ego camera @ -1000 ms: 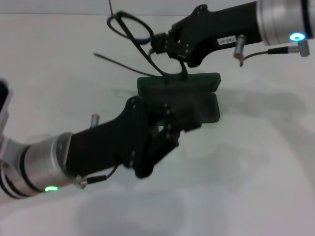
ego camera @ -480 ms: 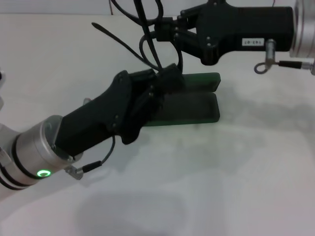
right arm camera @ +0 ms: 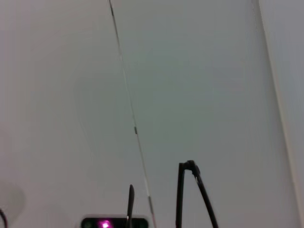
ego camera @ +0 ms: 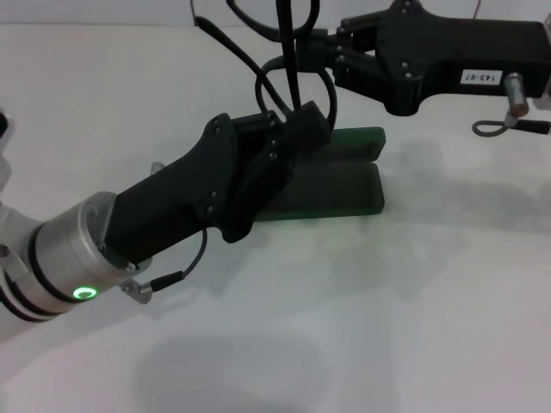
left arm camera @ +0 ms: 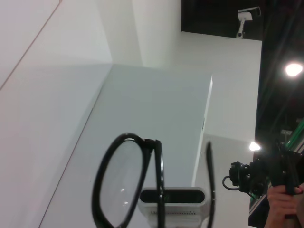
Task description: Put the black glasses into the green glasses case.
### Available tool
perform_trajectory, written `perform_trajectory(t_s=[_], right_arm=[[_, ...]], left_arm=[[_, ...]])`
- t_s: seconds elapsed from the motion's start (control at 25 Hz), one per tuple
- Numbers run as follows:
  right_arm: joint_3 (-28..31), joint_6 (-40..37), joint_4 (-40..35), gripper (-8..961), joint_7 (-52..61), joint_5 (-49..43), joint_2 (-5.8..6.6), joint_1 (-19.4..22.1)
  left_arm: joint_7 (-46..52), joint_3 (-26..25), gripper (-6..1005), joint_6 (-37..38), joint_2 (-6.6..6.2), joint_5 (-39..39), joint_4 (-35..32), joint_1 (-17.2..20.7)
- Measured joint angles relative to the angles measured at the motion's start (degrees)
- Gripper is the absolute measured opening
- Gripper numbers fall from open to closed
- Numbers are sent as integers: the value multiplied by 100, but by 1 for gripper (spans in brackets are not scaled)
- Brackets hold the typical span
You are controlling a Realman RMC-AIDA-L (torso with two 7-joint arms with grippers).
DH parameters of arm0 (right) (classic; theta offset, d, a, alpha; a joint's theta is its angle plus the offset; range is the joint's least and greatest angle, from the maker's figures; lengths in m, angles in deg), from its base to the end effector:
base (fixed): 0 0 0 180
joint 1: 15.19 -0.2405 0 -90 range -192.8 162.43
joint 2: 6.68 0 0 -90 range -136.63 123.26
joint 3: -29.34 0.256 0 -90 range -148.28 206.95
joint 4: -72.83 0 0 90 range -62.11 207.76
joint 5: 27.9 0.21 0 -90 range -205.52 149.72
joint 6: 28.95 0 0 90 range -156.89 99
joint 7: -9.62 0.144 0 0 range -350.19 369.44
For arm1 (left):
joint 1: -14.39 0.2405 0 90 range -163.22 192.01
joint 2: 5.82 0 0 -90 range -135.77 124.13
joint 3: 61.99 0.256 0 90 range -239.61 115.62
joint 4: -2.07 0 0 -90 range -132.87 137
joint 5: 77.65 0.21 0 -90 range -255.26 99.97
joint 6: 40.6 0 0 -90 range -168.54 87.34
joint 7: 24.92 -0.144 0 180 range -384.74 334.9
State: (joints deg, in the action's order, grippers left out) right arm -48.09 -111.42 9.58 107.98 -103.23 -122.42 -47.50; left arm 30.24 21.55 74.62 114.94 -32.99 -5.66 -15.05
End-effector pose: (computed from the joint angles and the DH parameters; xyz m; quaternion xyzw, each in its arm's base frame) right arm 0.0857 0.3446 0.0204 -0.9263 0.0715 0.3696 0.0152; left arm -0.1979 0.2511 -0.0268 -0.7718 -0.1327 -0.6212 0.0274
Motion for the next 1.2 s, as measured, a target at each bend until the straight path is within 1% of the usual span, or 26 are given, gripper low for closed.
perform_trajectory(t_s=[0.6, 1.2], right_arm=[[99, -484, 563, 52, -65, 50, 9, -316], [108, -638, 728, 51, -72, 6, 33, -434]], left_arm=[[-94, -6, 83, -173, -18, -4, -6, -71], [-94, -25, 83, -235, -33, -9, -10, -108]])
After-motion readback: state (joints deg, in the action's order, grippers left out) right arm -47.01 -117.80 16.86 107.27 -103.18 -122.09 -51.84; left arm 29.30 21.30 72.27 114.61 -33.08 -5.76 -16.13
